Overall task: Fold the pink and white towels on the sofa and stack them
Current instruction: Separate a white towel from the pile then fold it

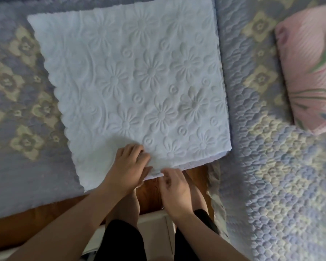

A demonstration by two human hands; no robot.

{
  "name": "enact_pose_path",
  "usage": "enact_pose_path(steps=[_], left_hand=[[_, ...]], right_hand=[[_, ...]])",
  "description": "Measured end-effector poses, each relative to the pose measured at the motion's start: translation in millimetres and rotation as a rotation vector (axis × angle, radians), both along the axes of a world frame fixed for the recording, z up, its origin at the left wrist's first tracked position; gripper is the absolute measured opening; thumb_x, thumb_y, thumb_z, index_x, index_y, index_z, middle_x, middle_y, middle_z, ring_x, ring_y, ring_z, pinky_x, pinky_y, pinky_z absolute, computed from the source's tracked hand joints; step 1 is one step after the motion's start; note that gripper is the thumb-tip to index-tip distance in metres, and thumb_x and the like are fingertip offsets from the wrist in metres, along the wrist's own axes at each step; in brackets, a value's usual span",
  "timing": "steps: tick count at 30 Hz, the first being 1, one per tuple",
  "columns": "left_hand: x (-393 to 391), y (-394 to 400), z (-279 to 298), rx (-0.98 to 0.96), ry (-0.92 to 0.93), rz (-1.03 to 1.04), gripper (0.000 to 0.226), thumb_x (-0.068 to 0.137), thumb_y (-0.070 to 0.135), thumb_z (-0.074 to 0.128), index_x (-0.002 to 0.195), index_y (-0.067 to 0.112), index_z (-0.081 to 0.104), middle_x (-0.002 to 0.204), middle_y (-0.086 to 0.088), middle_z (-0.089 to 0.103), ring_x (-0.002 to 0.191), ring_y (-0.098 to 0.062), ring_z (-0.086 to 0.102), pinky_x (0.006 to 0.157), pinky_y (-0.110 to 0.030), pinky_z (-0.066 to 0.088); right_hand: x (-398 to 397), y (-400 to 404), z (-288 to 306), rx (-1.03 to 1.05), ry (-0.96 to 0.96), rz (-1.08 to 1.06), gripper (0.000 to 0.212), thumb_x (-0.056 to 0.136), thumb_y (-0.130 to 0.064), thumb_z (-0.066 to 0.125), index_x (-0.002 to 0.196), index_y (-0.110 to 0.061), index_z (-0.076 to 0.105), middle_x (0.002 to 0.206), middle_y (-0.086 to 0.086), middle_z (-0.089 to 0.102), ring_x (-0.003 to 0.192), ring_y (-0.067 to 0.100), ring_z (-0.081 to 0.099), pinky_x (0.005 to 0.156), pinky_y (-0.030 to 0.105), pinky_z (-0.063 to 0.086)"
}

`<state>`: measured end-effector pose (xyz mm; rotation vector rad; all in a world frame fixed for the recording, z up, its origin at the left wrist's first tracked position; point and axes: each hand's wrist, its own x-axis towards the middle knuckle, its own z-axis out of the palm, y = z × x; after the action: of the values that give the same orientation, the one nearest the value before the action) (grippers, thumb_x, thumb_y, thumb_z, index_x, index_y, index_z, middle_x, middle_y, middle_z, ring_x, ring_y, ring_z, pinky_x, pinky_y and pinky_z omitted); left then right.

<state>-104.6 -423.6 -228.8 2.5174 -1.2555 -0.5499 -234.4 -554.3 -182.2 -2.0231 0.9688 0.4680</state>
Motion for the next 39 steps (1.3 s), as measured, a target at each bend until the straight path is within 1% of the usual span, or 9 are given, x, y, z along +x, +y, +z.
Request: enact_pose_path(steps=[6, 14, 17, 20, 23, 26, 29, 33, 39], left_hand=[[4.8, 1.5, -0.5, 0.017, -0.002, -0.019, 0.024, 0.094, 0.027, 0.046, 0.088, 0.013, 0.064, 0.106, -0.006, 0.059, 0.097, -0.029, 0.058, 0.075, -0.042, 0.046], [2.6, -0.6, -1.0, 0.141, -0.060, -0.096, 0.011, 0.091, 0.021, 0.054, 0.092, 0.013, 0.061, 0.108, -0.007, 0.055, 0.100, -0.030, 0.053, 0.077, -0.041, 0.043], [0.6, -3.6, -0.1, 0.210, -0.073, -0.127, 0.025, 0.096, 0.035, 0.046, 0.093, 0.014, 0.058, 0.111, -0.008, 0.052, 0.104, -0.029, 0.049, 0.078, -0.041, 0.040], [-1.9, -7.9, 2.3, 0.223, -0.084, -0.091, 0.035, 0.098, 0.043, 0.039, 0.091, 0.014, 0.057, 0.107, -0.008, 0.053, 0.100, -0.029, 0.049, 0.075, -0.041, 0.040], [-4.2, -13.6, 4.9, 0.205, -0.102, -0.045, 0.033, 0.099, 0.035, 0.035, 0.090, 0.014, 0.059, 0.103, -0.008, 0.054, 0.096, -0.029, 0.050, 0.072, -0.041, 0.039], [-4.9, -14.6, 7.1, 0.205, -0.085, -0.016, 0.017, 0.095, 0.028, 0.052, 0.095, 0.014, 0.061, 0.106, -0.008, 0.054, 0.097, -0.029, 0.052, 0.072, -0.041, 0.043], [-5.2, -13.3, 9.6, 0.273, -0.062, -0.041, 0.018, 0.087, 0.022, 0.065, 0.102, 0.012, 0.062, 0.114, -0.009, 0.054, 0.102, -0.030, 0.051, 0.075, -0.040, 0.045], [-4.8, -13.6, 10.7, 0.285, -0.089, -0.048, 0.016, 0.090, 0.024, 0.064, 0.097, 0.010, 0.063, 0.112, -0.011, 0.056, 0.103, -0.033, 0.052, 0.075, -0.042, 0.044], [-9.9, -12.3, 6.2, 0.289, -0.087, -0.055, 0.024, 0.081, 0.022, 0.069, 0.099, 0.007, 0.062, 0.114, -0.016, 0.056, 0.106, -0.037, 0.053, 0.078, -0.046, 0.042]], right_hand=[[-3.1, 20.8, -16.5, -0.215, -0.109, 0.591, 0.053, 0.088, -0.014, 0.056, 0.141, -0.015, 0.050, 0.142, 0.005, 0.047, 0.104, 0.022, 0.055, 0.084, 0.035, 0.051], [-48.1, -59.0, -15.2, -0.334, 0.212, 0.497, 0.059, 0.084, -0.025, 0.042, 0.143, -0.023, 0.041, 0.141, 0.003, 0.041, 0.106, 0.024, 0.055, 0.089, 0.039, 0.050], [-53.7, -81.1, -9.6, -0.303, 0.193, 0.446, 0.064, 0.080, -0.035, 0.026, 0.136, -0.019, 0.052, 0.128, 0.003, 0.052, 0.104, 0.026, 0.057, 0.088, 0.042, 0.052], [-52.6, -77.8, -3.9, -0.393, -0.022, 0.514, 0.042, 0.082, -0.021, 0.049, 0.120, -0.014, 0.065, 0.115, 0.006, 0.059, 0.103, 0.028, 0.057, 0.090, 0.044, 0.051], [-40.2, -55.6, -7.8, -0.348, -0.140, 0.805, 0.056, 0.082, -0.012, 0.061, 0.137, -0.012, 0.052, 0.139, 0.008, 0.051, 0.133, 0.029, 0.045, 0.119, 0.046, 0.030], [-24.8, -47.5, -20.3, -0.359, -0.056, 0.945, 0.071, 0.084, -0.016, 0.050, 0.152, -0.010, 0.031, 0.155, 0.010, 0.033, 0.148, 0.030, 0.026, 0.122, 0.043, 0.004], [-23.8, -73.9, -29.8, -0.418, 0.116, 0.883, 0.094, 0.077, -0.025, 0.069, 0.156, -0.011, 0.020, 0.155, 0.012, 0.033, 0.146, 0.033, 0.027, 0.125, 0.048, 0.004], [-42.6, -121.3, -30.4, -0.523, 0.070, 0.825, 0.056, 0.092, -0.021, 0.051, 0.147, -0.011, 0.044, 0.139, 0.014, 0.049, 0.132, 0.037, 0.044, 0.120, 0.054, 0.021], [-54.0, -165.5, -28.4, -0.595, 0.139, 0.700, 0.051, 0.092, -0.021, 0.029, 0.135, -0.010, 0.053, 0.135, 0.018, 0.051, 0.127, 0.038, 0.048, 0.115, 0.055, 0.029]])
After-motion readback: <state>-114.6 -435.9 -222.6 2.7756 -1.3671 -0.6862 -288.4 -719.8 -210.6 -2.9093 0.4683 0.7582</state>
